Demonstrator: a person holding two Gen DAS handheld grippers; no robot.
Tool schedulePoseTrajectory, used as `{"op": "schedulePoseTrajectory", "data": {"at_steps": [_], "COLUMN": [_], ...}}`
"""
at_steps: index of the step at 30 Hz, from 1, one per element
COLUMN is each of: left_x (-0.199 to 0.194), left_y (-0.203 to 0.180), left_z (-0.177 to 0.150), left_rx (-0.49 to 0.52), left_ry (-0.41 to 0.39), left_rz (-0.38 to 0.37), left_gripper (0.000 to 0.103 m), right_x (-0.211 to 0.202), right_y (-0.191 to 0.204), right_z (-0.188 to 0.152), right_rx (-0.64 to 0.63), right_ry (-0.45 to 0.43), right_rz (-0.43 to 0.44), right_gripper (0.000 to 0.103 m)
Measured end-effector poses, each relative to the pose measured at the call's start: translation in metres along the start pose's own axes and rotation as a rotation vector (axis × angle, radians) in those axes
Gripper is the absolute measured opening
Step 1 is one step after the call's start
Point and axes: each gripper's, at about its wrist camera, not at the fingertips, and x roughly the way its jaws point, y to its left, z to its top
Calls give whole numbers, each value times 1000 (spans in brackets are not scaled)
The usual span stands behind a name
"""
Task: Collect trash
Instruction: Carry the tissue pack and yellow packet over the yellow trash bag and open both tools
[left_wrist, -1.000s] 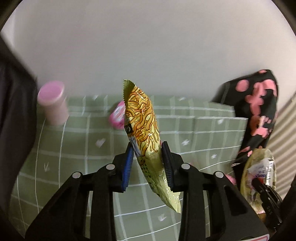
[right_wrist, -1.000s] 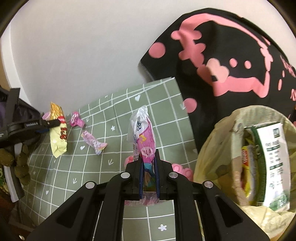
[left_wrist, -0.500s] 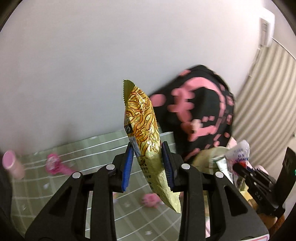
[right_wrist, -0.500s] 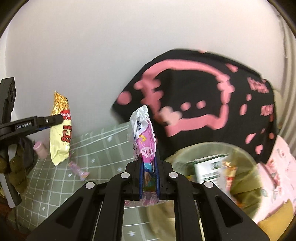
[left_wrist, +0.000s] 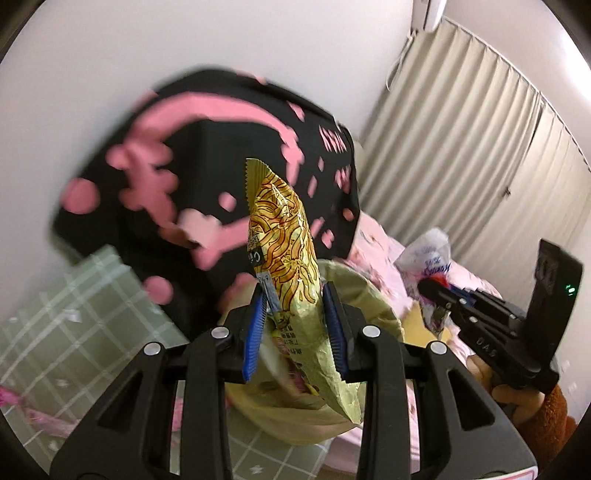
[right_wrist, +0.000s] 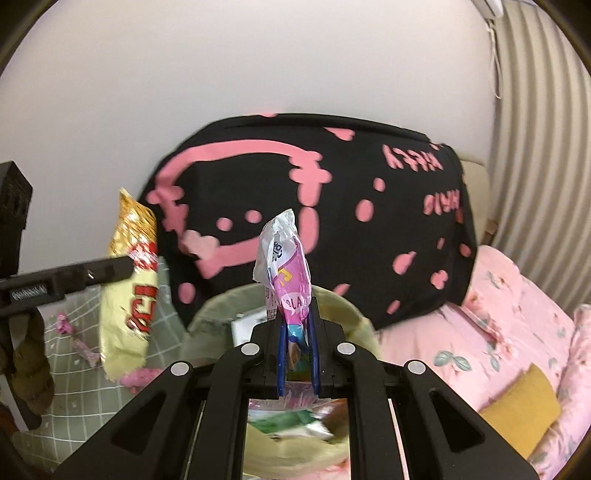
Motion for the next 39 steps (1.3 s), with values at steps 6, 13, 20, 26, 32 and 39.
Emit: {"op": "schedulePoseTrajectory", "data": {"at_steps": [6,13,20,26,32,39], "left_x": [68,117,114,82,56,23], "left_y": [-14,-15,-13,-14,-2,25], "left_z": [-3,-14,-10,-1,1,-3], "left_rx": [4,49,53,85,92,26], "left_ry": [122,244,235,163,108,58], "left_rz": [-57,-16,-46,-32,29,79], "left_gripper": [30,30,49,58,58,58], "right_x": [19,43,48,56,60,74], "right_y": [-25,-43,-49,-44,-25,7], "right_z": [-5,-3,0,-3,-3,-7], "right_rx": [19,27,19,30,18,6], "right_ry": [31,77,86,103,99,129], "right_rz": [-45,-83,-110,-94,-53,32], "right_gripper": [11,11,11,11,11,11]}}
